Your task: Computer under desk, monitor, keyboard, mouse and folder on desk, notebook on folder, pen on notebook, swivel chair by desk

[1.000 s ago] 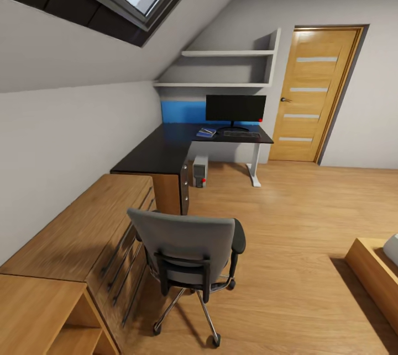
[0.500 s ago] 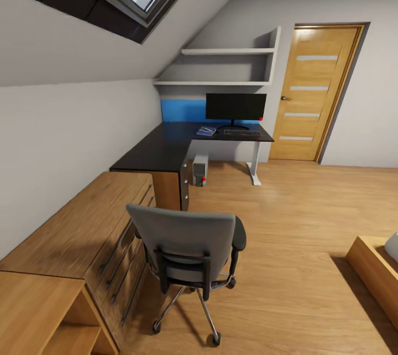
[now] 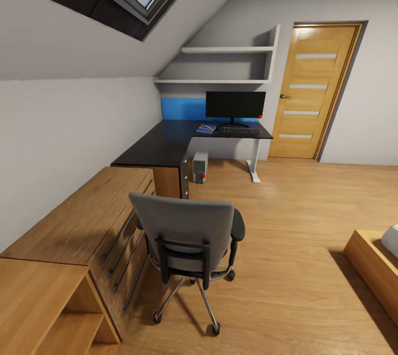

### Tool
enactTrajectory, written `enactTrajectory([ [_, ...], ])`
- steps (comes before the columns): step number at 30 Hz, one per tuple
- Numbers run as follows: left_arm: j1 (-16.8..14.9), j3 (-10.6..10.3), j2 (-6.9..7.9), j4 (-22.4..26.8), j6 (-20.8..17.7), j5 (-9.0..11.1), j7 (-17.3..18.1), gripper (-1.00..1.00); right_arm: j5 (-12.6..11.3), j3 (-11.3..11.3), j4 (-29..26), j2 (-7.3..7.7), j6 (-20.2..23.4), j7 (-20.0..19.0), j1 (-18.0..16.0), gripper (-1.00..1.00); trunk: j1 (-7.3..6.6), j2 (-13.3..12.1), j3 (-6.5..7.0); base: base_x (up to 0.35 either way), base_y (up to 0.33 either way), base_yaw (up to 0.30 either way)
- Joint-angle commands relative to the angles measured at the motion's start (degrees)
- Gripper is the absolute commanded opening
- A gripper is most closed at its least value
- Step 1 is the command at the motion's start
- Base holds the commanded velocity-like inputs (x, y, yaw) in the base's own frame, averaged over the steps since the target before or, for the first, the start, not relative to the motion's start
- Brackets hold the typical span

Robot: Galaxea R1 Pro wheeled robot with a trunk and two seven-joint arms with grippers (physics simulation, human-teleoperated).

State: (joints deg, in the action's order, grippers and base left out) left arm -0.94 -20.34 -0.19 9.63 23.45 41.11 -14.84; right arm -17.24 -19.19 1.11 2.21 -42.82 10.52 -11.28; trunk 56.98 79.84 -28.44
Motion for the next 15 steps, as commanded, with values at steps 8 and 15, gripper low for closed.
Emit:
enactTrajectory([
  [8,0.0,-0.4,0.0,0.0,0.0,0.2,-0.5,1.0,-0.2,-0.5,0.1,-0.02,-0.2,0.3,-0.1,1.0,1.76,3.3,-1.5,-0.153,0.0,0.0],
  [15,0.0,-0.5,-0.01,0.0,0.2,0.2,-0.3,1.0,-0.2,-0.5,0.1,-0.02,-0.2,0.3,-0.1,1.0,3.3,6.1,-2.76,-0.051,0.0,0.0],
])
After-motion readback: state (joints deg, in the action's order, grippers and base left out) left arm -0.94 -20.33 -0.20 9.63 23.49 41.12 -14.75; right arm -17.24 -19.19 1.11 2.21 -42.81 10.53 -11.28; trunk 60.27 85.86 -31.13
